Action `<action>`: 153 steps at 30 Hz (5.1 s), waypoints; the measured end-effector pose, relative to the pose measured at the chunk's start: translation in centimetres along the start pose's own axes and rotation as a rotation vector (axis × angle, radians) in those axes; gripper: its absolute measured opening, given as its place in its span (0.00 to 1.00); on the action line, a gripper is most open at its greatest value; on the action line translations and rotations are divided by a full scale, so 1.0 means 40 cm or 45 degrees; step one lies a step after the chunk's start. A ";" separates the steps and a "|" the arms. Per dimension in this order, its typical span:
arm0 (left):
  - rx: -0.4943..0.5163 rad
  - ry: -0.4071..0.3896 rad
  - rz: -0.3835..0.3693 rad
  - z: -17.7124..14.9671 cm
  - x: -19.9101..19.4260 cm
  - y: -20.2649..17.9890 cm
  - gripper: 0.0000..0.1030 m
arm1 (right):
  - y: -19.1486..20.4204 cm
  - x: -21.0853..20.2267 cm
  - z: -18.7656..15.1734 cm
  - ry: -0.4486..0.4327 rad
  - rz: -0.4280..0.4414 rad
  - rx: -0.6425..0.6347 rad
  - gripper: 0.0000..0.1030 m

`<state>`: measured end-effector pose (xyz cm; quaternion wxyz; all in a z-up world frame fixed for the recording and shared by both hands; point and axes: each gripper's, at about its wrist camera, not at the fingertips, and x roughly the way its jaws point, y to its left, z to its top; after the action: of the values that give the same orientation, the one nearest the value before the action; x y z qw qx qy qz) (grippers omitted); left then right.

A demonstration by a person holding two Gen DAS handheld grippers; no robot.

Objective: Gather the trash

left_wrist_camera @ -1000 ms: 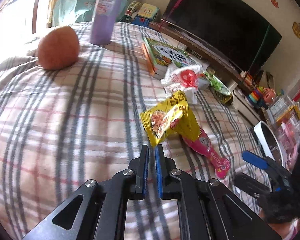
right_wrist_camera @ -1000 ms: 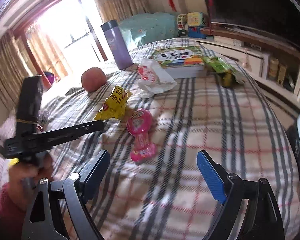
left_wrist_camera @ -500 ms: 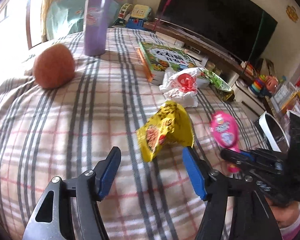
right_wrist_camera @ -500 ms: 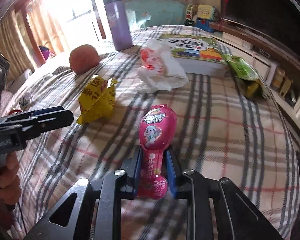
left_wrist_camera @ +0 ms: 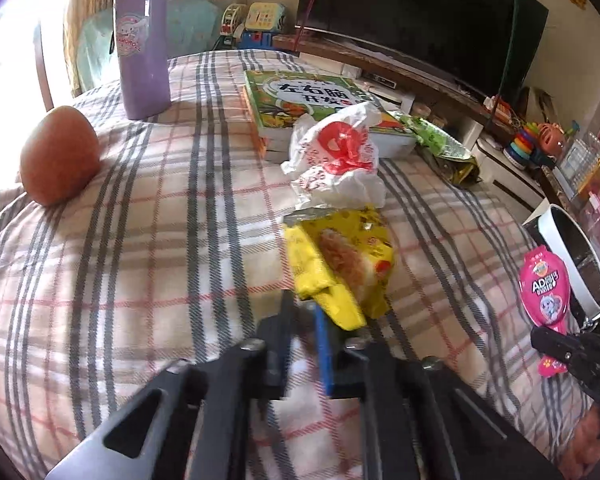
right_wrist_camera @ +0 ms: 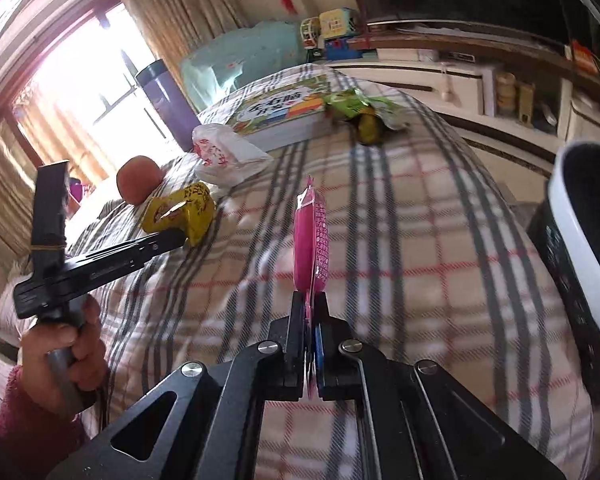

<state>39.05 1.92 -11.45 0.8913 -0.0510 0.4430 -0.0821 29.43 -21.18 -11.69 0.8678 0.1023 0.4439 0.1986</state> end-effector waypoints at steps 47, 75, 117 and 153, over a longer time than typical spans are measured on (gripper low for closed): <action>0.029 -0.130 -0.207 -0.058 -0.156 -0.219 0.01 | -0.159 -0.223 -0.049 -0.197 0.032 0.149 0.03; 0.239 -0.107 -0.416 -0.023 -0.126 -0.495 0.00 | -0.342 -0.378 -0.088 -0.317 -0.132 0.281 0.03; 0.297 -0.082 -0.440 0.041 0.013 -0.676 0.00 | -0.486 -0.386 -0.009 -0.294 -0.244 0.278 0.03; 0.149 -0.062 -0.353 -0.007 -0.008 -0.526 0.51 | -0.471 -0.384 0.013 -0.326 -0.234 0.308 0.88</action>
<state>36.51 -18.67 -7.92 0.8833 -0.0619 0.4044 -0.2289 26.54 -44.83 -6.84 0.9131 0.1892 0.3578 0.0492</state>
